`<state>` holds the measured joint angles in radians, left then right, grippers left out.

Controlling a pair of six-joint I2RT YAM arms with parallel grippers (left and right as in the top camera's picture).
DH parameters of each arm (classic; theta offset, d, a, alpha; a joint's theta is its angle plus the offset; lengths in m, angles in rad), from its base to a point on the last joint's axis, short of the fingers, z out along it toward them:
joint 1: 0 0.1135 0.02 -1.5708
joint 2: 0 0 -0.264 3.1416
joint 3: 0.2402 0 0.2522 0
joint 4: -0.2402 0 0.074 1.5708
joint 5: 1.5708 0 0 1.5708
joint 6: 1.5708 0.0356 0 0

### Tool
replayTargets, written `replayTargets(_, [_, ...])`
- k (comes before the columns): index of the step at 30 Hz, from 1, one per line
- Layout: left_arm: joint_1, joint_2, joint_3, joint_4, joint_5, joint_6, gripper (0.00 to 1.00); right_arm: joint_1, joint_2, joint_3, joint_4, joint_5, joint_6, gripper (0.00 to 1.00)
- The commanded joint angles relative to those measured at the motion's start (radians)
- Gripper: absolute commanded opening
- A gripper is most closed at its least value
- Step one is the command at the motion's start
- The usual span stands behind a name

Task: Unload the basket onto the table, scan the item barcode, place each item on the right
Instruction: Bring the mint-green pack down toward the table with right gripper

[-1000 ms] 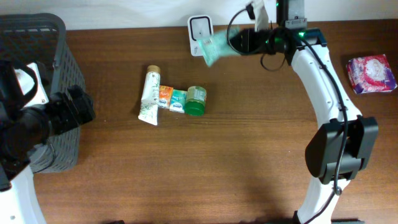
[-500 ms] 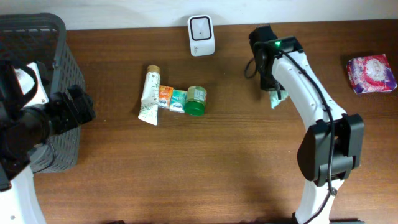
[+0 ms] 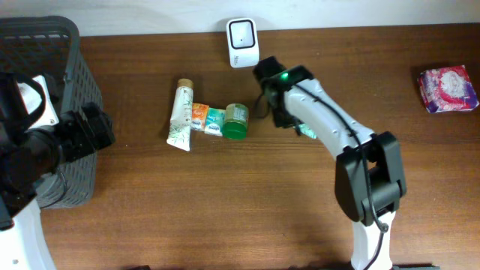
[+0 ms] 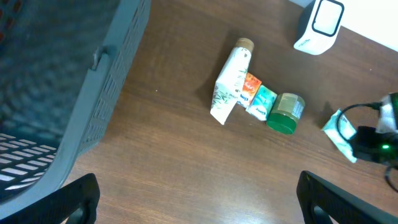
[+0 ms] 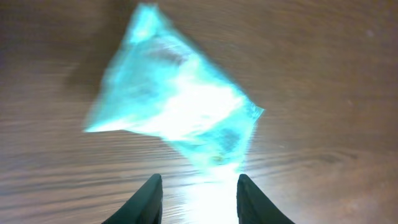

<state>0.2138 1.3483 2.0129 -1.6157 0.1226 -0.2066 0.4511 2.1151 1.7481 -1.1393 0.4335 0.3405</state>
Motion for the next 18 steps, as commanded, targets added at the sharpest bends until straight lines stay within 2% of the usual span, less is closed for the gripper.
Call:
replayTargets(1, [0.005,-0.002,-0.002,-0.002,0.0,-0.01,0.99,0.068,0.013,0.003,0.017,0.025,0.005,0.34])
replayTargets(2, [0.005,-0.002,-0.002,-0.002,0.0,-0.01,0.99,0.084,0.013,0.003,0.016,0.071,0.005,0.39])
replayTargets(3, [0.005,-0.002,-0.002,-0.002,0.0,-0.01,0.99,0.088,0.013,0.003,0.015,0.105,0.005,0.52])
replayTargets(4, [0.005,-0.002,-0.002,-0.002,0.0,-0.01,0.99,0.088,0.013,0.004,0.013,0.139,0.005,0.6])
replayTargets(6, [0.005,-0.002,-0.002,-0.002,0.0,-0.01,0.99,0.068,0.013,0.004,0.014,0.157,-0.012,0.62])
replayTargets(8, [0.005,-0.002,-0.002,-0.002,0.0,-0.01,0.99,0.04,0.013,0.004,0.026,0.144,-0.101,0.63])
replayTargets(12, [0.005,-0.002,-0.002,-0.002,0.0,-0.01,0.99,-0.01,0.018,0.004,0.063,-0.124,-0.53,0.67])
replayTargets(13, [0.005,-0.002,-0.002,-0.002,0.0,-0.01,0.99,-0.018,0.018,0.002,0.064,-0.171,-0.579,0.67])
replayTargets(18, [0.005,-0.002,-0.002,-0.002,0.0,-0.01,0.99,-0.049,0.019,-0.081,0.151,-0.142,-0.658,0.67])
